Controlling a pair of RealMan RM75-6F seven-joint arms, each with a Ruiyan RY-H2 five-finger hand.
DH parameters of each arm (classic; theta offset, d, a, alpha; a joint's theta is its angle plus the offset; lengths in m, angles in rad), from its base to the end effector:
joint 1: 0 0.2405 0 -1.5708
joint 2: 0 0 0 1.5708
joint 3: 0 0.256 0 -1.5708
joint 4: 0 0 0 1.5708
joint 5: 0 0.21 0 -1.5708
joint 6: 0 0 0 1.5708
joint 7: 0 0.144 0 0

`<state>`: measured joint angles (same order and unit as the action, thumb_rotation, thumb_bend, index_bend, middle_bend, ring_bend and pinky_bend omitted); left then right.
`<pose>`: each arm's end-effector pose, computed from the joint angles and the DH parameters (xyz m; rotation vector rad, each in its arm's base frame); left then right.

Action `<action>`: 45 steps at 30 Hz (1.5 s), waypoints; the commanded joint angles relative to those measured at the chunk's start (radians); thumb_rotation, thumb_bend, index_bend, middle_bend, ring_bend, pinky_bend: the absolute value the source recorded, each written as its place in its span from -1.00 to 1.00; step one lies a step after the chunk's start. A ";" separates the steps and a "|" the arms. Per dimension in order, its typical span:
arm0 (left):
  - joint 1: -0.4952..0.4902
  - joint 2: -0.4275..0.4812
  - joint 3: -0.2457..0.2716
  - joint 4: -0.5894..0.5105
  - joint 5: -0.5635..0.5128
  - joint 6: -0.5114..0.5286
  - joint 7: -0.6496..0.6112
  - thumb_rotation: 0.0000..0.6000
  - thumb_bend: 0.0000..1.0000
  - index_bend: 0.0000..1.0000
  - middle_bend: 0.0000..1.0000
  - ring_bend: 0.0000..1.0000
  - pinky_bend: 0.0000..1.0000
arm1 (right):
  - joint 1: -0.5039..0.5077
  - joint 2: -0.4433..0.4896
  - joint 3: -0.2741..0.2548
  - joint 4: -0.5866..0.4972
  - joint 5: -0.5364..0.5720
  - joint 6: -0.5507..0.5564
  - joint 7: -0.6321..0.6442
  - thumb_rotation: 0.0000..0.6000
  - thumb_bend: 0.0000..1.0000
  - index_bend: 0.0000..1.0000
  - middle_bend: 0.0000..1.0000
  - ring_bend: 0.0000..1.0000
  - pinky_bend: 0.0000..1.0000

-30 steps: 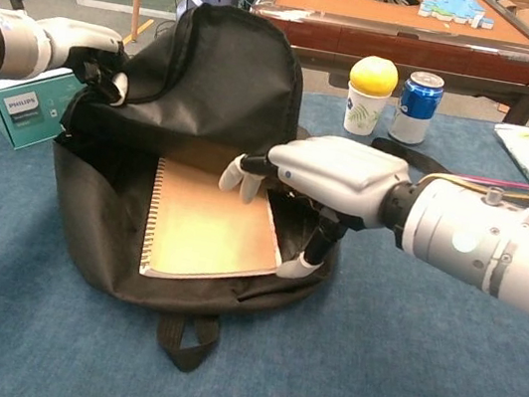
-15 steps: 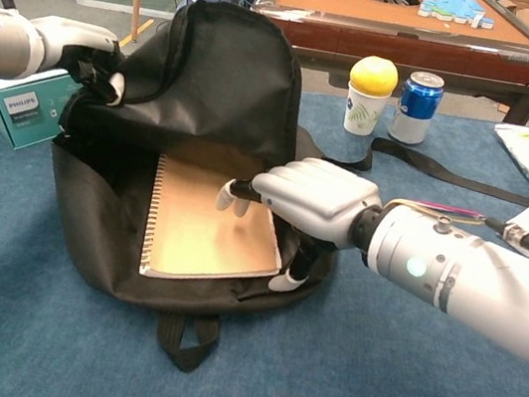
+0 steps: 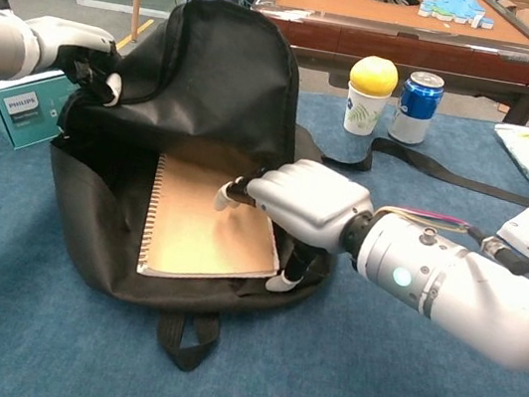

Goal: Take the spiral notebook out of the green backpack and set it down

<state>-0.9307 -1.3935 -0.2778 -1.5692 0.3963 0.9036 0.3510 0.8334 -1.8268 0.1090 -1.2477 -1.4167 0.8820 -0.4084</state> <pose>-0.1417 0.3979 0.0330 -1.4779 -1.4263 -0.8359 -0.0904 -0.3074 -0.1109 2.2479 -0.5629 0.9557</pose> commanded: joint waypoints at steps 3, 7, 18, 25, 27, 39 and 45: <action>0.000 0.004 0.001 -0.003 -0.003 -0.001 -0.004 1.00 0.56 0.58 -0.41 -0.41 -0.73 | 0.007 -0.038 -0.004 0.050 -0.029 0.026 0.021 1.00 -0.94 -0.54 -0.57 -0.71 -0.39; 0.002 0.008 0.003 -0.005 -0.004 -0.002 -0.009 1.00 0.56 0.58 -0.41 -0.41 -0.73 | 0.015 -0.057 -0.007 0.082 -0.047 0.034 0.036 1.00 -0.92 -0.54 -0.57 -0.71 -0.39; 0.004 0.017 0.005 -0.006 -0.006 -0.007 -0.021 1.00 0.56 0.58 -0.41 -0.41 -0.73 | 0.029 -0.097 -0.009 0.150 -0.081 0.055 0.075 1.00 -0.81 -0.54 -0.57 -0.71 -0.39; 0.001 0.016 0.005 -0.003 -0.010 -0.011 -0.026 1.00 0.56 0.58 -0.41 -0.41 -0.73 | 0.036 -0.112 -0.015 0.189 -0.114 0.080 0.112 1.00 -0.52 -0.53 -0.53 -0.71 -0.39; 0.000 0.015 0.005 -0.002 -0.010 -0.012 -0.027 1.00 0.56 0.58 -0.41 -0.41 -0.73 | 0.038 -0.118 -0.016 0.198 -0.120 0.084 0.120 1.00 -0.47 -0.50 -0.51 -0.71 -0.39; -0.001 0.015 0.003 0.010 -0.014 -0.021 -0.042 1.00 0.56 0.57 -0.41 -0.41 -0.73 | 0.043 -0.165 -0.015 0.274 -0.158 0.140 0.161 1.00 -0.14 -0.26 -0.39 -0.62 -0.39; 0.001 0.015 -0.002 0.017 -0.014 -0.026 -0.057 1.00 0.56 0.57 -0.41 -0.41 -0.73 | 0.039 -0.192 -0.004 0.314 -0.161 0.172 0.166 1.00 -0.11 -0.03 -0.35 -0.62 -0.39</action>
<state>-0.9299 -1.3782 -0.2791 -1.5527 0.3825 0.8774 0.2946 0.8741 -2.0152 0.1027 -0.9376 -1.5792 1.0516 -0.2414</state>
